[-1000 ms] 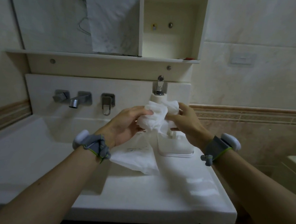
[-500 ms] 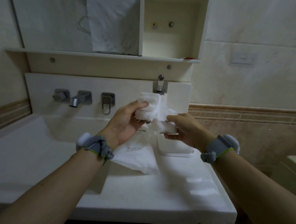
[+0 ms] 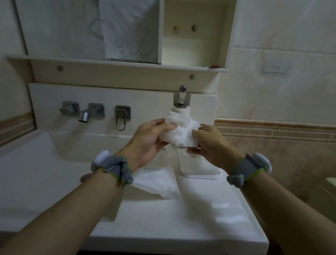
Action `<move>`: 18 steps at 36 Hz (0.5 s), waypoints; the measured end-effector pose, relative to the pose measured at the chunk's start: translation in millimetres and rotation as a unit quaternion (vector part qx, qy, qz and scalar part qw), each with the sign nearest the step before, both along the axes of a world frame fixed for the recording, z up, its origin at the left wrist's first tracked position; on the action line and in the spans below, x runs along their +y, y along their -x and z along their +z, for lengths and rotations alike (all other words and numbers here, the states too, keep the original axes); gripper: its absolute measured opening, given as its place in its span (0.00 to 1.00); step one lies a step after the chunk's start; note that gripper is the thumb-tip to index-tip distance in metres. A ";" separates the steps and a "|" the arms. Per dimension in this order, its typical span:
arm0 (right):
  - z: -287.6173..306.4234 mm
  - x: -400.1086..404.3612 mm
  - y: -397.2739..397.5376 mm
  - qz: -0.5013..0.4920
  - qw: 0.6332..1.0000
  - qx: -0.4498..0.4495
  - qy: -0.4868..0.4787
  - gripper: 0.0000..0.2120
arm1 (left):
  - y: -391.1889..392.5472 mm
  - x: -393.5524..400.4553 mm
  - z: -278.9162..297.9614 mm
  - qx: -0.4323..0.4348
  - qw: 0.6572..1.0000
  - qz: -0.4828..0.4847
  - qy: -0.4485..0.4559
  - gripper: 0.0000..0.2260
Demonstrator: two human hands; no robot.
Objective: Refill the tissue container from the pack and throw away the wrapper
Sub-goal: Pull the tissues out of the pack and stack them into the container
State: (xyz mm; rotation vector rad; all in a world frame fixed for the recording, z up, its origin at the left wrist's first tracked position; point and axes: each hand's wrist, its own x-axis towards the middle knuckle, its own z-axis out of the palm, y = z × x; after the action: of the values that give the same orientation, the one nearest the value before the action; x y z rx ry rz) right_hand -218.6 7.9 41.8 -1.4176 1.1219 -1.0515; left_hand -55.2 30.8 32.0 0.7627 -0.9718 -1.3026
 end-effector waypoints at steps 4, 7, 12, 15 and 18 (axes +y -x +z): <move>0.2 4.1 1.8 0.049 0.997 -0.059 -0.026 0.12 | 1.9 -2.5 -2.4 -0.052 0.995 0.081 0.002 0.17; 2.6 7.1 2.7 0.071 0.990 -0.111 -0.047 0.13 | 2.0 -2.5 -2.9 -0.101 0.987 0.127 0.003 0.15; 2.8 6.7 0.4 0.090 0.987 -0.122 -0.052 0.13 | 0.1 2.0 0.1 -0.069 0.994 0.079 -0.016 0.15; -0.1 6.7 -4.6 0.088 0.992 -0.090 -0.021 0.12 | -1.0 6.0 0.4 -0.033 0.999 0.012 -0.013 0.16; -2.7 5.6 -10.1 0.071 0.996 -0.055 0.011 0.10 | -0.3 8.2 -0.3 -0.041 0.999 -0.001 -0.001 0.15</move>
State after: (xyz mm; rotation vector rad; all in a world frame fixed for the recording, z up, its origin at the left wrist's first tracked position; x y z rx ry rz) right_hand -208.5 13.5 39.2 -1.4183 0.9192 -1.0295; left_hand -54.8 38.9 31.7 0.8234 -1.0368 -1.2825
